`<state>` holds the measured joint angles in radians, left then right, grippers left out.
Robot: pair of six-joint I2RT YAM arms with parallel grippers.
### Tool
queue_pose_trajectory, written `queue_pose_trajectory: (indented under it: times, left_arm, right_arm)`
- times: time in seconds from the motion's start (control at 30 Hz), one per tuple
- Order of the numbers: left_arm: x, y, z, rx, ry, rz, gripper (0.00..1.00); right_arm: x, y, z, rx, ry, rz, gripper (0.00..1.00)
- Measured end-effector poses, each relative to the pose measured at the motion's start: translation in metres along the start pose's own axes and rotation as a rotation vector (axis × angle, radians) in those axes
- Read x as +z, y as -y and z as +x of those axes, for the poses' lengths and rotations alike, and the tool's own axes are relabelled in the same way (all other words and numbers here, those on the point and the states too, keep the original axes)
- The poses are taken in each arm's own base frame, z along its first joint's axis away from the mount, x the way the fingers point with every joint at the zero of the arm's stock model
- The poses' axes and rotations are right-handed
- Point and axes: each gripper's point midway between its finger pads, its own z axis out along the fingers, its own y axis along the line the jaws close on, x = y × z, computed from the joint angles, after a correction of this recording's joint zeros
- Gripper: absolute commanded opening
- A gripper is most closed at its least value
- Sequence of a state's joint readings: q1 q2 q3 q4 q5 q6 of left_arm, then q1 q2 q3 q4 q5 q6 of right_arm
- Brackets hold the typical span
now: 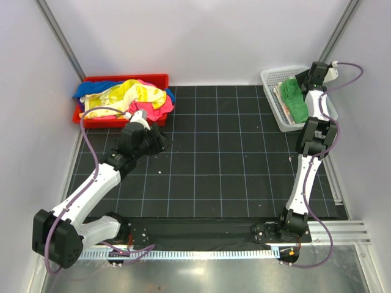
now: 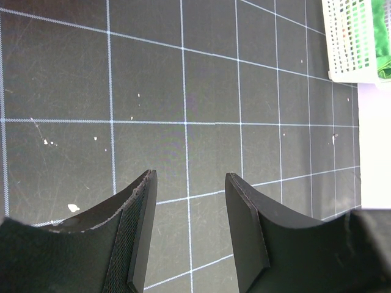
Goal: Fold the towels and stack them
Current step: Neatly place the folded towel into the bin
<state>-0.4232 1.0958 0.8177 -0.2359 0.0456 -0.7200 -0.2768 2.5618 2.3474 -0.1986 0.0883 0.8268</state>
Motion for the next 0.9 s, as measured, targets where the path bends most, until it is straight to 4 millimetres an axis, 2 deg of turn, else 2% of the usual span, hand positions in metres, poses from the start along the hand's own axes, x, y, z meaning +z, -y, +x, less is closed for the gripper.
queue_pose_trajectory:
  times: [0.07,0.17,0.33,0.37,0.67,0.77,0.9]
  left_arm:
    - [0.001,-0.001,0.001,0.000,-0.003,-0.002,0.52]
    - [0.001,-0.001,0.001,0.000,-0.004,-0.003,0.52]
    - [0.001,-0.001,0.001,0.000,-0.004,-0.003,0.52]
    - [0.001,-0.001,0.001,0.000,-0.004,-0.003,0.52]
    - [0.001,-0.001,0.001,0.000,-0.004,-0.003,0.53]
    - [0.001,-0.001,0.001,0.001,-0.004,-0.003,0.54]
    - [0.001,-0.001,0.001,0.001,-0.004,-0.003,0.54]
  right_arm:
    - [0.001,-0.001,0.001,0.002,-0.002,-0.009,0.59]
    - [0.001,-0.003,0.002,0.007,-0.009,-0.019,0.62]
    - [0.002,-0.006,0.004,0.011,-0.009,-0.040,0.58]
    - [0.003,-0.004,0.005,0.012,-0.008,-0.042,0.51]
    - [0.004,0.033,0.052,0.002,-0.096,0.032,0.52]
    - [-0.002,0.024,0.053,-0.002,-0.100,0.022,0.52]
    - [-0.027,-0.011,0.030,-0.006,-0.074,-0.029,0.53]
